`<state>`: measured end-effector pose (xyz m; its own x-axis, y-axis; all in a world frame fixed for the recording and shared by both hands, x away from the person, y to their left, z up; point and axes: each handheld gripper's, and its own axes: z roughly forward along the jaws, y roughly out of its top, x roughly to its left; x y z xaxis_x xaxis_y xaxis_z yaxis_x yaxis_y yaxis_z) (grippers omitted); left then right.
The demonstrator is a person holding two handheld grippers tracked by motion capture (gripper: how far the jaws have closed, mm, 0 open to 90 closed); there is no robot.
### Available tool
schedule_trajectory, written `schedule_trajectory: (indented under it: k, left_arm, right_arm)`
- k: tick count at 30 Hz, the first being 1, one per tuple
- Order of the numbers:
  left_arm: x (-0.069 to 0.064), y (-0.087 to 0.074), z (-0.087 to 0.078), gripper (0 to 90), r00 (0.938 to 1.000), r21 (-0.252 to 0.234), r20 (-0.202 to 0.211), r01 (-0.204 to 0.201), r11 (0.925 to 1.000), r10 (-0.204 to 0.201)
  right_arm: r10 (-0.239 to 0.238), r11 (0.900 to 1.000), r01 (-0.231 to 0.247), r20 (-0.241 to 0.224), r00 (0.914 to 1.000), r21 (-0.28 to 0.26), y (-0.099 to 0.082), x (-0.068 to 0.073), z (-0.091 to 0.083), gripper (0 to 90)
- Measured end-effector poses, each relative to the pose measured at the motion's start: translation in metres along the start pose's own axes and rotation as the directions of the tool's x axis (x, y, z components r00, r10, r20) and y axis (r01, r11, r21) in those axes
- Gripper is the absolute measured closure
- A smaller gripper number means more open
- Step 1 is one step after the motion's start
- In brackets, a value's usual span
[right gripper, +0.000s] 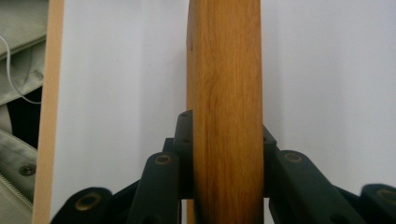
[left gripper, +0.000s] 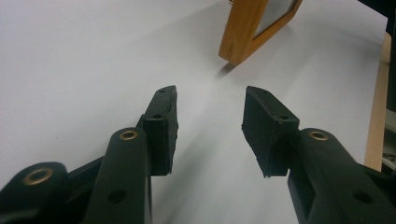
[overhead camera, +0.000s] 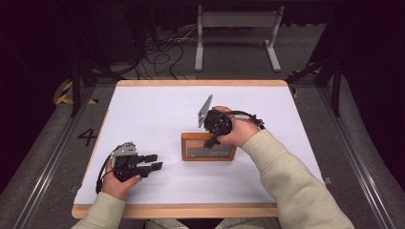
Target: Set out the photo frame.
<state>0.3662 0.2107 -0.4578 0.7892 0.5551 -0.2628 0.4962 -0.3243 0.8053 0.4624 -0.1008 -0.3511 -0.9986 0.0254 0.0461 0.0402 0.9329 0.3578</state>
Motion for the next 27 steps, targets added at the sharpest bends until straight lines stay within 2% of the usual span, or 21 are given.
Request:
schedule_trajectory:
  k: [5, 7, 11, 15, 18, 19, 24, 27]
  left_arm:
    - [0.000, 0.000, 0.001, 55.7, 1.0000, 0.003, 0.004, 0.006, 1.0000, -0.006]
    - [0.000, 0.000, 0.001, 55.7, 0.9999, 0.004, 0.006, 0.010, 0.9999, -0.010]
    - [0.000, 0.000, 0.001, 55.7, 1.0000, 0.005, 0.005, -0.003, 1.0000, 0.003]
    - [0.000, 0.001, 0.002, 55.6, 1.0000, 0.006, 0.006, -0.003, 1.0000, 0.003]
    - [0.000, 0.001, 0.002, 55.6, 1.0000, 0.007, 0.006, -0.001, 1.0000, 0.001]
    - [0.000, 0.001, 0.002, 55.6, 1.0000, 0.007, 0.006, 0.000, 1.0000, 0.000]
    - [0.000, 0.001, 0.003, 55.7, 1.0000, 0.006, 0.008, 0.000, 1.0000, -0.001]
    - [0.000, 0.001, 0.003, 55.6, 1.0000, 0.007, 0.009, -0.002, 1.0000, 0.002]
  right_arm:
    - [-0.017, 0.9997, 0.017, -0.040, 0.9991, -0.016, -0.005, -0.008, 0.005, 72.1]
    - [-0.014, 0.9997, 0.013, -0.040, 0.9991, -0.021, -0.006, -0.009, 0.005, 72.2]
    - [0.019, 0.9993, -0.020, -0.029, 0.9994, -0.030, -0.007, -0.012, 0.006, 71.4]
    - [0.053, 0.9980, -0.053, -0.004, 0.9986, -0.036, -0.008, -0.015, 0.008, 67.4]
    - [0.073, 0.9966, -0.073, -0.011, 0.9973, -0.037, -0.009, -0.018, 0.009, 65.1]
    - [0.079, 0.9962, -0.079, -0.001, 0.9969, -0.037, -0.009, -0.018, 0.009, 63.8]
    - [0.147, 0.9884, -0.146, 0.016, 0.9890, -0.043, -0.011, -0.021, 0.009, 60.8]
    - [0.146, 0.9884, -0.143, 0.045, 0.9883, -0.050, -0.013, -0.023, 0.009, 55.9]
